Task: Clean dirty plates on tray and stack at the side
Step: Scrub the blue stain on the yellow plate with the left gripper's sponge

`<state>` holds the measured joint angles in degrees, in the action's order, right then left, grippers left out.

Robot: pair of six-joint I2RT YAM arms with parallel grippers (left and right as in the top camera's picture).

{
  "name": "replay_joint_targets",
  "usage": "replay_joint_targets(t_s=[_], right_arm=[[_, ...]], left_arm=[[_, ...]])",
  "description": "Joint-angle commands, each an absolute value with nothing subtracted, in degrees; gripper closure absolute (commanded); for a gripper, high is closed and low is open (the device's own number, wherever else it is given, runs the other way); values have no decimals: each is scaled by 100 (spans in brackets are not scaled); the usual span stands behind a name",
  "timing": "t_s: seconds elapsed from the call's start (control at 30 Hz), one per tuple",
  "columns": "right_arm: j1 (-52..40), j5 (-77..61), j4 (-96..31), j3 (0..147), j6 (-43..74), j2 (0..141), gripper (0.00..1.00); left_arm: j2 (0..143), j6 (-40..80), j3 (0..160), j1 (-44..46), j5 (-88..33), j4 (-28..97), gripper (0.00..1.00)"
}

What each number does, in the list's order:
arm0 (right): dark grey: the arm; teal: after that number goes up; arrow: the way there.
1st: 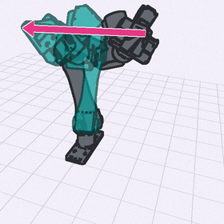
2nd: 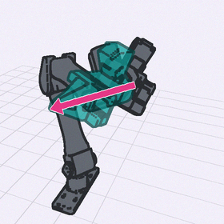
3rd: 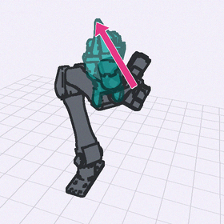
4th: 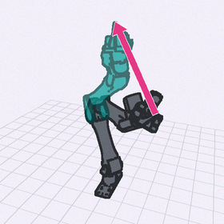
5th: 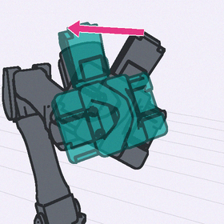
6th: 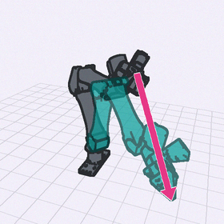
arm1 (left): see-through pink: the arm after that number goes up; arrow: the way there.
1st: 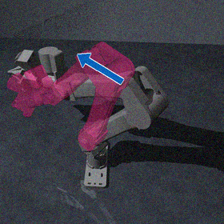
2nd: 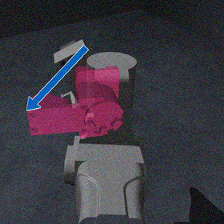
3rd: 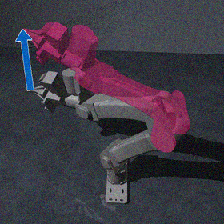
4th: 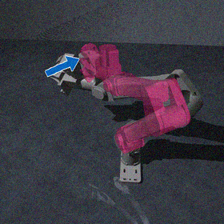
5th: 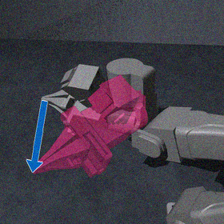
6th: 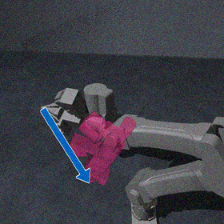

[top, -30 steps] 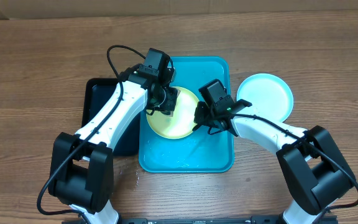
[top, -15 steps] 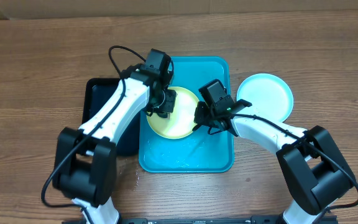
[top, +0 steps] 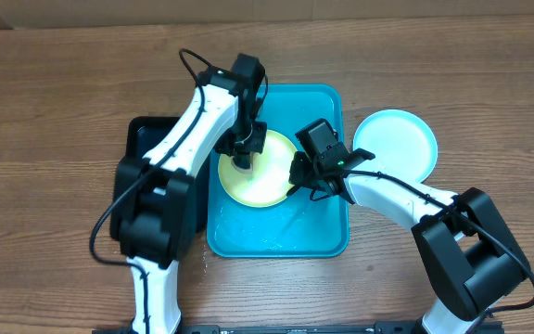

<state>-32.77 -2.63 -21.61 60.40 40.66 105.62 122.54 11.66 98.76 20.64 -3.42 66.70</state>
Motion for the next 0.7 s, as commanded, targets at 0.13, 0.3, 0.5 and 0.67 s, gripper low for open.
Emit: replay_joint_targets(t_s=[0.13,0.3,0.5,0.67], right_arm=[[-3317,-220,-2130,5999,4053,10624,96],[-3317,-220,-2132,5999,4053,10624,96],[-3317,-222,-2132,5999,4053,10624,96],[-3317,-222,-2132,5999,4053,10624,96]], left_arm=[[13067,1203,9959,2097,-189,6584,96],[13093,961,9968,2058,-1411,6722,96],[12599,701,10195,1774,-2587,6768,96],[11780,705,10261,1516,-2768,6672,96]])
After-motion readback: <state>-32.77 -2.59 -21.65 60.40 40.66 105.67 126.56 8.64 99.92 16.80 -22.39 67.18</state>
